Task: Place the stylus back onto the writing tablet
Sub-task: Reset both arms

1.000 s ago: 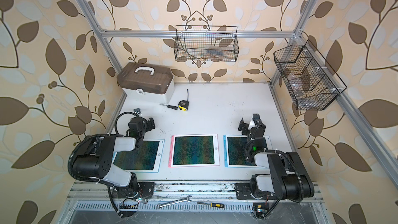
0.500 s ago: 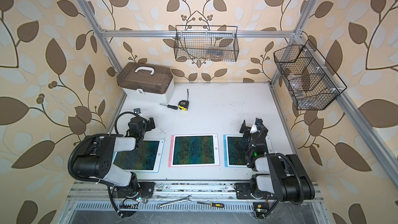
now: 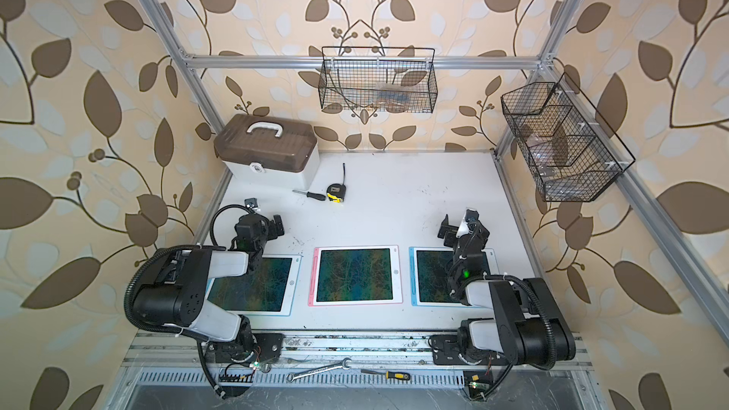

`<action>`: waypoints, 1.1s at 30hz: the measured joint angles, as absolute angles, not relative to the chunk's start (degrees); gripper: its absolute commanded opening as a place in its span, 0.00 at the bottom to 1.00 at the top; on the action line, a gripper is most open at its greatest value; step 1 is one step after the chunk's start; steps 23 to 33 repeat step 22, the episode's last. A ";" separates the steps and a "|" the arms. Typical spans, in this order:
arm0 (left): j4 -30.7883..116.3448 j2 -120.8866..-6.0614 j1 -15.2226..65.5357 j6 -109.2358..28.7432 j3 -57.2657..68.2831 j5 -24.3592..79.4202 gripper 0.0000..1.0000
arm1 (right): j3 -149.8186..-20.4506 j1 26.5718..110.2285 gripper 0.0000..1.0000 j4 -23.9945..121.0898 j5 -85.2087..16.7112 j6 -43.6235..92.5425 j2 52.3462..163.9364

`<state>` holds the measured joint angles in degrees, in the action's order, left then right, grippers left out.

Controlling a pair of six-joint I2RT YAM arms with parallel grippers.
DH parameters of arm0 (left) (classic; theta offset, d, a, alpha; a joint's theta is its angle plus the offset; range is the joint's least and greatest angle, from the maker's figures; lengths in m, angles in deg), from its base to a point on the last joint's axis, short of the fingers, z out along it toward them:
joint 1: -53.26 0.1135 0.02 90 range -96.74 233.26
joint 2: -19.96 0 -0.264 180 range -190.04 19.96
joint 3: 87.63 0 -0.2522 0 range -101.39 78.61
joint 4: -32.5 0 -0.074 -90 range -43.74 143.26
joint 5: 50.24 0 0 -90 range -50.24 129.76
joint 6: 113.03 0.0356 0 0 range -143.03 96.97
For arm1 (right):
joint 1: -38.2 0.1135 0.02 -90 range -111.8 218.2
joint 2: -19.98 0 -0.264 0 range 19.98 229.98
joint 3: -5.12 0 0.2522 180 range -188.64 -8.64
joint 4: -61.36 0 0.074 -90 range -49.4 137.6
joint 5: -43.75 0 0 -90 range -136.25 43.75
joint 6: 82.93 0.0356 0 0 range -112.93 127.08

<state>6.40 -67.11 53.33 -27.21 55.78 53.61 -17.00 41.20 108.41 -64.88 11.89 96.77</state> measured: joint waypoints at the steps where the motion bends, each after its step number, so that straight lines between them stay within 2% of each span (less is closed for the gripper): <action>1: 6.36 -67.11 53.33 -27.21 55.78 53.61 0.99 | -16.92 41.20 1.00 108.50 -64.20 11.57 96.77; 10: 6.05 -67.11 53.33 -27.21 55.78 53.58 0.99 | -17.73 38.78 1.00 106.18 -52.29 8.51 96.66; 33: 5.90 -67.11 53.33 -27.21 55.78 53.61 0.99 | -18.62 38.14 1.00 103.89 -48.99 8.51 97.03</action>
